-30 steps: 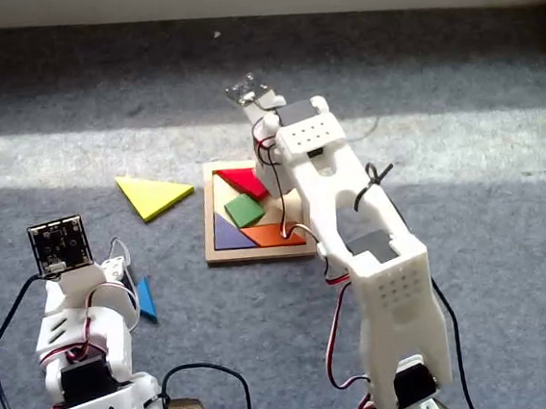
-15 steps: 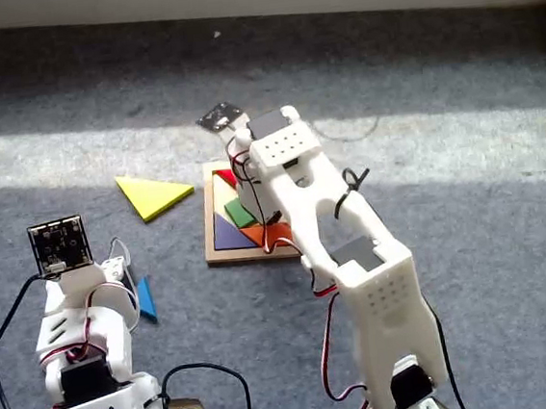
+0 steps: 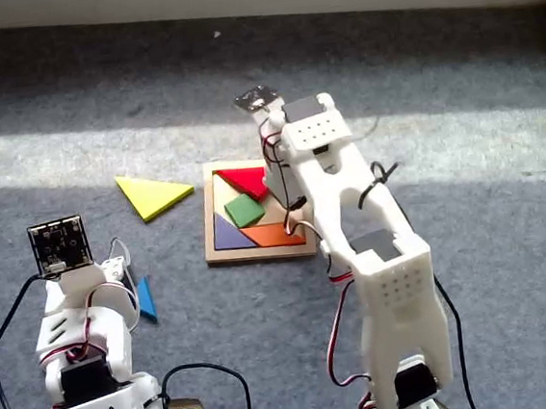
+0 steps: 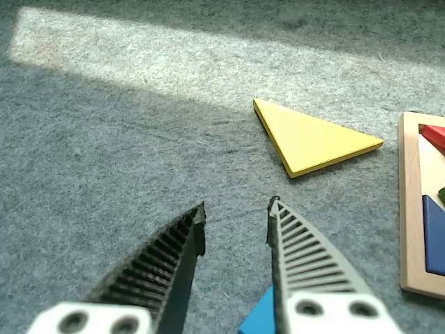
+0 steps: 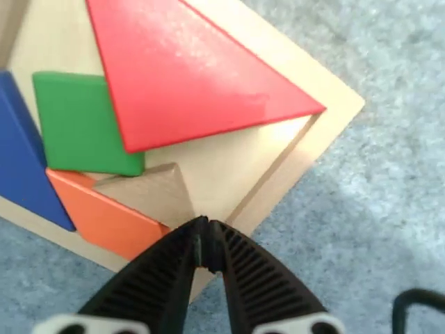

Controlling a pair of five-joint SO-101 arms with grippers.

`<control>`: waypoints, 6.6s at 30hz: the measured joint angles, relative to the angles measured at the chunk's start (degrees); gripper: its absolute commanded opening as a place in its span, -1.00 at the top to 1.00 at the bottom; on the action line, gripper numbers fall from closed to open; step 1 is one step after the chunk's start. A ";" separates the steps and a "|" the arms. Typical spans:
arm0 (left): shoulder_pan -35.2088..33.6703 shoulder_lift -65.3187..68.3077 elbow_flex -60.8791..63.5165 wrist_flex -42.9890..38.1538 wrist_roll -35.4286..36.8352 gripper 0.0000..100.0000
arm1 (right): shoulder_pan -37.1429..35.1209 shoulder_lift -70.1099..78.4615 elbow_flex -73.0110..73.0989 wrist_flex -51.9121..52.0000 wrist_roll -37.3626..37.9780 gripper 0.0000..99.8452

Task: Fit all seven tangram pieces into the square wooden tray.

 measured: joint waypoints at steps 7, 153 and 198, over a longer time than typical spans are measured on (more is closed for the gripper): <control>0.00 0.00 0.00 0.00 0.00 0.66 | -0.26 5.01 -0.18 -2.11 -0.09 0.99; 5.89 66.46 -58.55 15.21 -48.79 0.43 | 19.25 -94.51 100.40 -55.38 -21.36 0.98; 10.90 140.22 -116.13 21.89 -67.87 0.71 | 19.16 -94.51 104.53 -61.89 -21.36 0.98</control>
